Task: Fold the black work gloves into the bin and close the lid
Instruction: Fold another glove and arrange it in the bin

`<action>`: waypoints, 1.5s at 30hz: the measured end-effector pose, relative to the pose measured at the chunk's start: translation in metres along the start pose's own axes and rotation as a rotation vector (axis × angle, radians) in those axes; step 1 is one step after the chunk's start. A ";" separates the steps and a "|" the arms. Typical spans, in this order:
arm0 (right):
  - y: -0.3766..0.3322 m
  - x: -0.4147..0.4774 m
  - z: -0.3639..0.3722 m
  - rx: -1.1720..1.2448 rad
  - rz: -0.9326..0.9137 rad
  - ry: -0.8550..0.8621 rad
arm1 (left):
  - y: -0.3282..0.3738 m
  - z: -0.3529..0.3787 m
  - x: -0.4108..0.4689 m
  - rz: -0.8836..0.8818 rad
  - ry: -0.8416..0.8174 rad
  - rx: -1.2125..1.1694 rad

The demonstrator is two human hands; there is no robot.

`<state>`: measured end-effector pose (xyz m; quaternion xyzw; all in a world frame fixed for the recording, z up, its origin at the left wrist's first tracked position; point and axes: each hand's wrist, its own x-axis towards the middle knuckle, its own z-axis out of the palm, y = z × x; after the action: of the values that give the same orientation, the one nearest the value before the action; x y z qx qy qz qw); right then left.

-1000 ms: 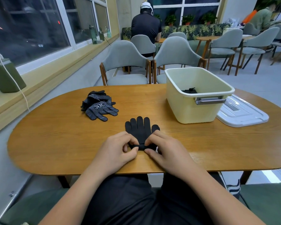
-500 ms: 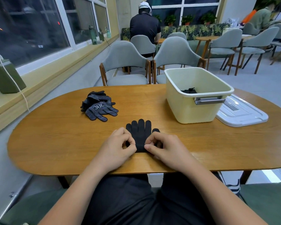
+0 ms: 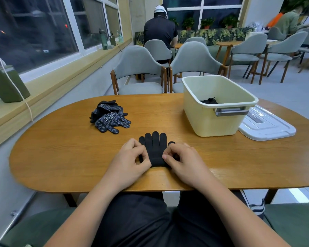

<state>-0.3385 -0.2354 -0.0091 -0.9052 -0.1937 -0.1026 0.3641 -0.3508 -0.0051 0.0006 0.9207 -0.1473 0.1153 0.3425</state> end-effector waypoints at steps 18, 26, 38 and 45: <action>-0.003 -0.011 0.010 -0.368 -0.372 0.173 | -0.001 0.000 -0.007 0.208 0.031 0.132; -0.008 -0.016 0.007 -0.341 -0.321 0.125 | -0.007 0.003 -0.005 0.223 0.033 0.153; 0.000 -0.011 0.006 -0.278 -0.233 0.060 | -0.007 0.000 -0.008 0.188 0.046 0.109; -0.004 -0.014 0.001 -0.152 -0.164 0.055 | -0.007 -0.001 -0.008 0.115 0.063 0.029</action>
<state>-0.3525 -0.2358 -0.0120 -0.9081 -0.2488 -0.1714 0.2899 -0.3559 0.0021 -0.0057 0.9115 -0.1872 0.1659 0.3265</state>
